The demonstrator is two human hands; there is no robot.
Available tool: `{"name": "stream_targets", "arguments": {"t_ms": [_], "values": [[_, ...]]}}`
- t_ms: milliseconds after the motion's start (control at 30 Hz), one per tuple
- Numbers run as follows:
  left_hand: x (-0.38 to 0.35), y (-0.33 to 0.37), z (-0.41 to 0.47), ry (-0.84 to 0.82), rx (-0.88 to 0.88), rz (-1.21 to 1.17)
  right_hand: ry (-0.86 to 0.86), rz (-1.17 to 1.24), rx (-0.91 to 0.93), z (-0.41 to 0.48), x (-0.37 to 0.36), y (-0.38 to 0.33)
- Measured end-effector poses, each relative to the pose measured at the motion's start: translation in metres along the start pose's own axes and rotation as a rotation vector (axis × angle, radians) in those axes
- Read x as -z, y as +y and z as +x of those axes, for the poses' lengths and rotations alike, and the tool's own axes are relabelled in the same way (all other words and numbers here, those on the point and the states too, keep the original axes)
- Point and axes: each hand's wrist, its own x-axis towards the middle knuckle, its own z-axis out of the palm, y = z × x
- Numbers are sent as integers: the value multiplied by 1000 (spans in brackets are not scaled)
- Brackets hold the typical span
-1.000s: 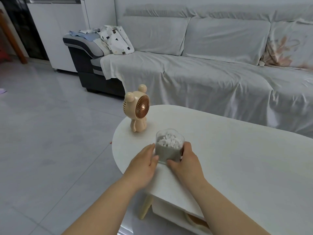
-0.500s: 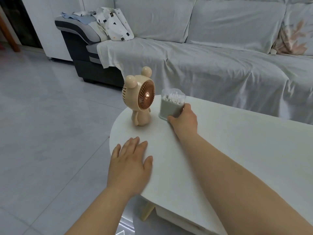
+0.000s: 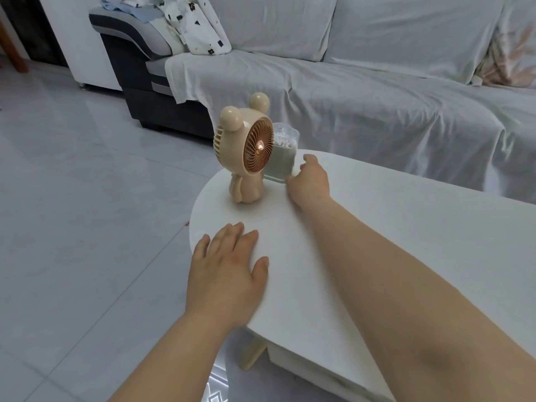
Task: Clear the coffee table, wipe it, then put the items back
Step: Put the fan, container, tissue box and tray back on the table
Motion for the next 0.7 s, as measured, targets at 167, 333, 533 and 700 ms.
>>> {"name": "stream_targets", "arguments": {"t_ms": [167,333,533,700], "values": [[6,4,-4,-38,10,-24,14,73,22,-46,46,11],[19,20,-37,70,84,-198,6,193,133,-161,111,28],[10,63,-142,119,-213,-251,-260,239,43,-308,160,79],[-44,91,-157,-632,-3,-258,-423,172,-262,-338,141,155]]}}
